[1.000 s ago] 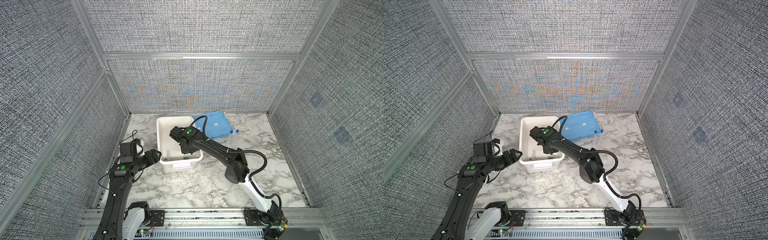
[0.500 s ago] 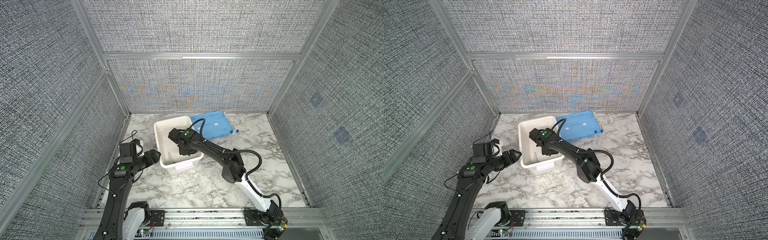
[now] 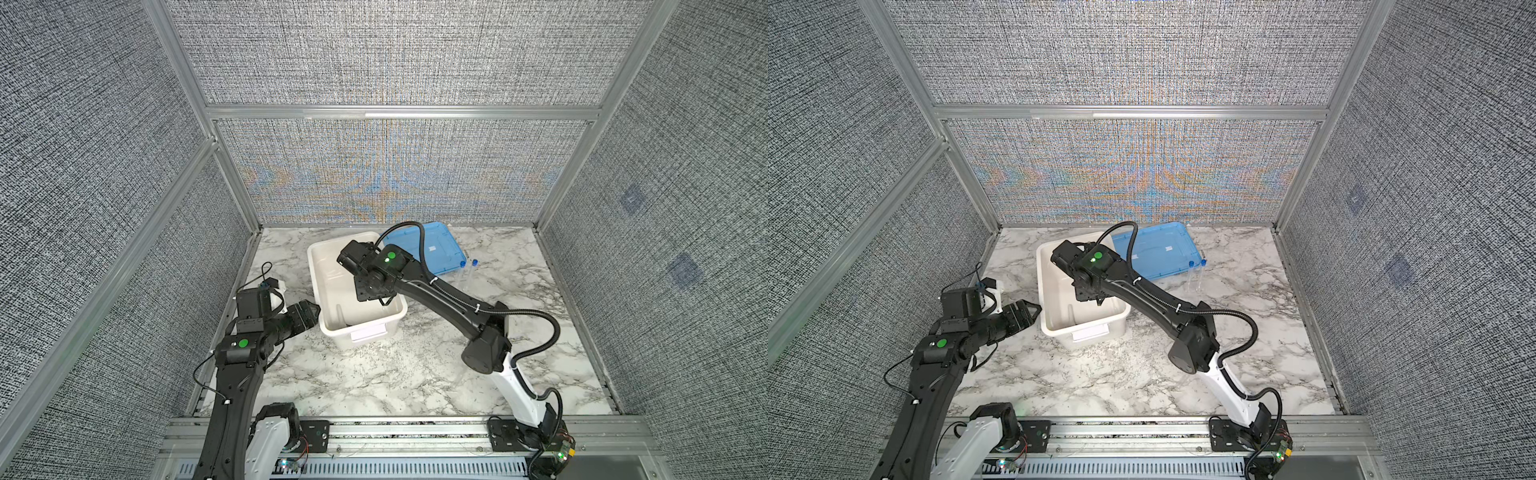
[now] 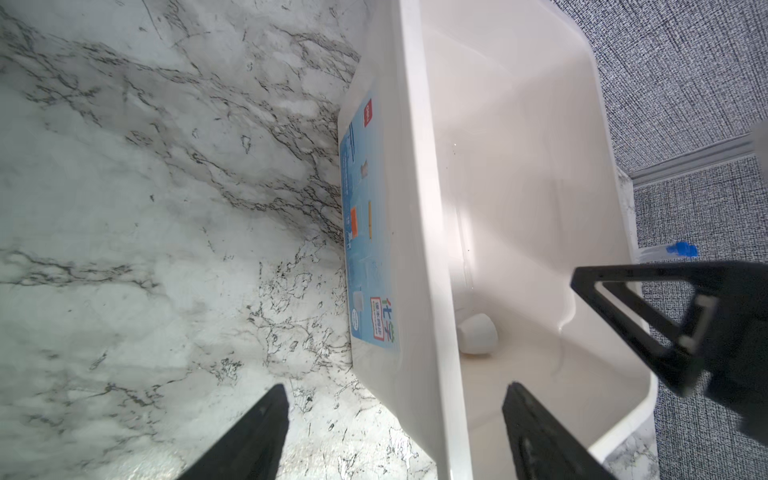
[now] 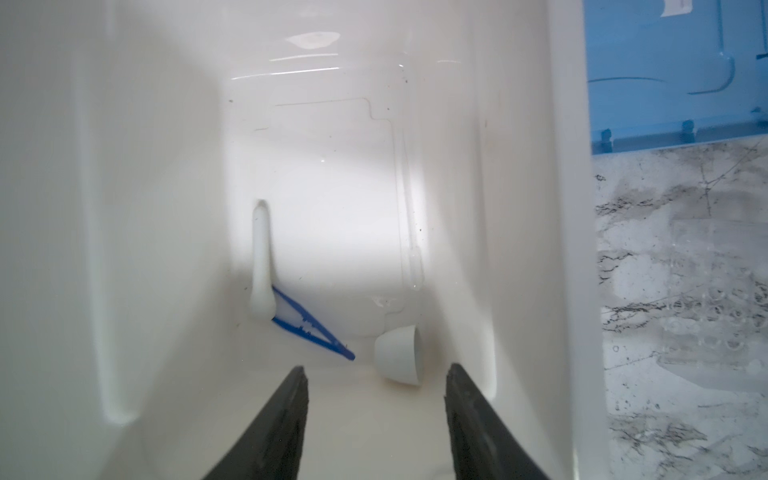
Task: Organize the chemistry lab equipment
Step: 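Raise the right gripper out of the bin and move it toward the robot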
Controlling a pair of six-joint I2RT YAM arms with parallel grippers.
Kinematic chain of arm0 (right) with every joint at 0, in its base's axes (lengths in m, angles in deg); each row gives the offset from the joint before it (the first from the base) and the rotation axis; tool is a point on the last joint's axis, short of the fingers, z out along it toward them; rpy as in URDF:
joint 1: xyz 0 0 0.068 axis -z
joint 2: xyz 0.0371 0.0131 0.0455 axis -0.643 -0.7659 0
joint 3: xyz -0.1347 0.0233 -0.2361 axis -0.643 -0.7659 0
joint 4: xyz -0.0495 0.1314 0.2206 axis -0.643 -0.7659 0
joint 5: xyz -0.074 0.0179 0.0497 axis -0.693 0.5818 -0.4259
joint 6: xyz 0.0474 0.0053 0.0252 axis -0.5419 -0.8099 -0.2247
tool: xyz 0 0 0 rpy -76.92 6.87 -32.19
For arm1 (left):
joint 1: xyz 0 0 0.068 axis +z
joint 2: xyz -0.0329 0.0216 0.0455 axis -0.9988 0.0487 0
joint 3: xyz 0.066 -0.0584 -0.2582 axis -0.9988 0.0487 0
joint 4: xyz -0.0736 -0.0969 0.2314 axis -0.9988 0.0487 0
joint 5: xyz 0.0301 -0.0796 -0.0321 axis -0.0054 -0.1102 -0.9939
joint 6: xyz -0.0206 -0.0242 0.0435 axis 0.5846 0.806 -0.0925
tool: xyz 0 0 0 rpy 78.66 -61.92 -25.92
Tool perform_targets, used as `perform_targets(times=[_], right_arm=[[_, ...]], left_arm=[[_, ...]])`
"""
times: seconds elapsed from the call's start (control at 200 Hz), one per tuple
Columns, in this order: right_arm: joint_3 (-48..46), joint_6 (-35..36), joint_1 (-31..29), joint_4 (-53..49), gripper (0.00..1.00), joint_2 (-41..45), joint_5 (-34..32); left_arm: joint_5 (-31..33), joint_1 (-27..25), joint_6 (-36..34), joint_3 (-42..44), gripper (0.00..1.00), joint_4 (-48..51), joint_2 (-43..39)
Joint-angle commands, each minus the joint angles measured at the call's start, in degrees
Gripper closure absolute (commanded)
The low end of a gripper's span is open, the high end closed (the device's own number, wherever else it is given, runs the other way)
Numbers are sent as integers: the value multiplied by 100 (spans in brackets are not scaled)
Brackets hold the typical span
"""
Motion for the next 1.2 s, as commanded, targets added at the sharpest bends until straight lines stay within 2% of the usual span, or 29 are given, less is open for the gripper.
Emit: perform_targets(times=[0.0, 0.12, 0.35, 0.665, 0.815, 1.025, 1.195], right_arm=[[-298, -145, -20, -56, 45, 495, -56], [-928, -715, -27, -212, 45, 1174, -112], [-2957, -1591, -29, -58, 45, 2755, -315], [-5162, -2997, 41, 176, 45, 4216, -296], [-6250, -3488, 227, 556, 42, 4478, -188], [-7746, -4072, 449, 1595, 39, 4598, 688], [-8609, -3985, 636, 2375, 39, 4348, 1346]], left_arm=[[-162, 7, -119, -1, 18, -73, 47], [-227, 6, -135, -10, 18, -72, 85], [-290, 5, -132, 0, 18, -103, 129], [-263, 12, -121, 1, 18, -82, 132], [-203, 10, -122, 7, 18, -81, 90], [-194, 7, -122, 9, 18, -81, 116], [-185, 6, -121, 19, 18, -81, 112]])
